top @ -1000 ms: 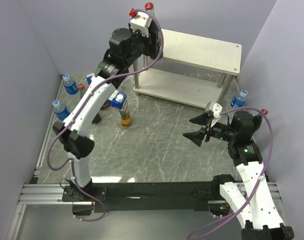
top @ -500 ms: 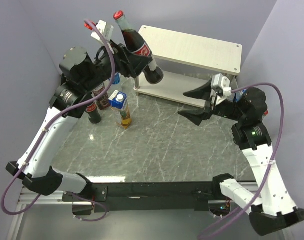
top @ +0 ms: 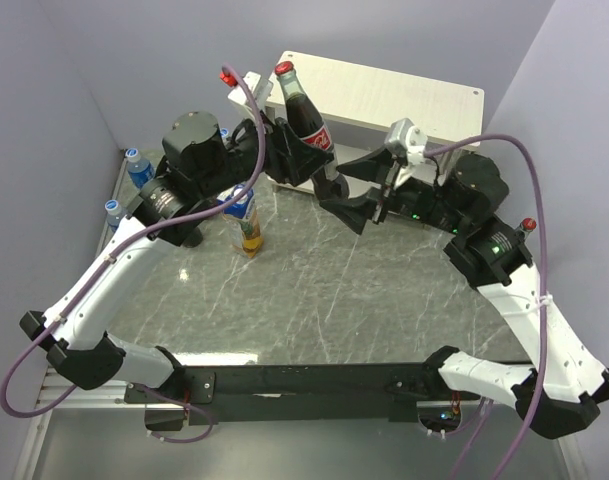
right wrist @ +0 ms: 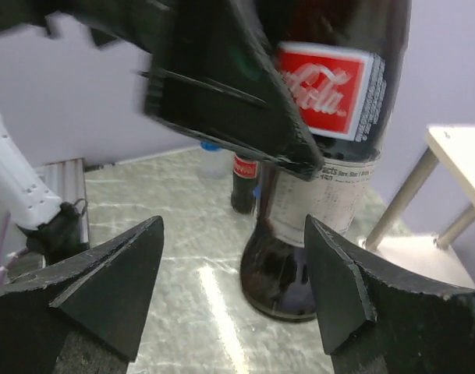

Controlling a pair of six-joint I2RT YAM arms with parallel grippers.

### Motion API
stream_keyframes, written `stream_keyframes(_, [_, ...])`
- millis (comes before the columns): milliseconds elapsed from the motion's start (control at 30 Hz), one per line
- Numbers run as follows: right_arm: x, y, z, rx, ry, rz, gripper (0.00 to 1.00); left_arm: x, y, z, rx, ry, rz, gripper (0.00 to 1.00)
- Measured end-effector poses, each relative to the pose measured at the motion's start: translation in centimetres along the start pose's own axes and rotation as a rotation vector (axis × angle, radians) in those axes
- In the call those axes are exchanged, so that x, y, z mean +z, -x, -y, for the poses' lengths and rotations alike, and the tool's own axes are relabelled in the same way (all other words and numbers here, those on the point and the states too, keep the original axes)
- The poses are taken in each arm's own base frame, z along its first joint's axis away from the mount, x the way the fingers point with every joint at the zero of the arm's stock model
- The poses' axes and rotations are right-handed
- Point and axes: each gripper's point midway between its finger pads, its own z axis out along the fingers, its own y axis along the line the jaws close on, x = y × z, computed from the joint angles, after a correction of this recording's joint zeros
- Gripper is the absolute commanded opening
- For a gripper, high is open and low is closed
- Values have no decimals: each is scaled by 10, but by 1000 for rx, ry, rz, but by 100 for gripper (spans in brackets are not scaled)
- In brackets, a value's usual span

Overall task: Place and organize the beverage onto the shelf
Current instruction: Adjust the drink.

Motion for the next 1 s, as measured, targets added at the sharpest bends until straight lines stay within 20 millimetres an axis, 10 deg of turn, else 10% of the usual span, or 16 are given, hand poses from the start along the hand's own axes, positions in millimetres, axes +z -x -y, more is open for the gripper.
stream_keyframes(700, [26, -40, 48, 51, -299, -108, 76, 10, -20, 21, -9, -14, -30, 0])
stream_keyframes(1000, [24, -40, 44, 76, -299, -94, 24, 14, -20, 23, -10, -15, -18, 0])
